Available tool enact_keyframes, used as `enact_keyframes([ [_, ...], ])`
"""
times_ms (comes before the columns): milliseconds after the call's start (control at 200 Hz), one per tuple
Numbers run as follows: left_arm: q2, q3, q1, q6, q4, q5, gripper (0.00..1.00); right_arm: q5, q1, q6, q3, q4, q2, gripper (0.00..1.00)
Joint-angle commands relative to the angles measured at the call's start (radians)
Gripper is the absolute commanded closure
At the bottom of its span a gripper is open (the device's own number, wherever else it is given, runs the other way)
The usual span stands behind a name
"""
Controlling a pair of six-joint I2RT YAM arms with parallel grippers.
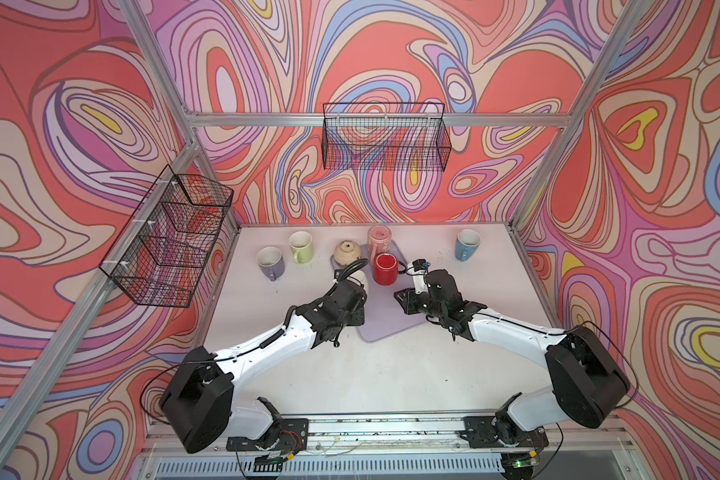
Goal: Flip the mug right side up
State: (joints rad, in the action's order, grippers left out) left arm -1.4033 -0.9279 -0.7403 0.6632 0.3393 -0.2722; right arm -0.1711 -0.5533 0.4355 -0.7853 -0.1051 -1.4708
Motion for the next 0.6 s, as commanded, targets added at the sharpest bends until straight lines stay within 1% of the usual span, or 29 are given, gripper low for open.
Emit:
enact_keyframes([
  [0,-0.069,-0.081,-0.016,0.065,0.073,-0.054,0.33,0.009,0.028,-0.023,0.027,0.045,0.043,0.77],
  [190,-0.182,-0.182,-0.022,0.070,0.113,-0.102,0.32,-0.006,0.069,-0.031,0.070,0.040,0.096,0.75],
  [426,-0.320,-0.252,-0.024,0.060,0.132,-0.152,0.33,-0.028,0.108,-0.028,0.127,0.016,0.131,0.74],
  [596,-0.381,-0.281,-0.024,0.067,0.120,-0.158,0.33,-0.049,0.120,-0.025,0.148,-0.008,0.130,0.74],
])
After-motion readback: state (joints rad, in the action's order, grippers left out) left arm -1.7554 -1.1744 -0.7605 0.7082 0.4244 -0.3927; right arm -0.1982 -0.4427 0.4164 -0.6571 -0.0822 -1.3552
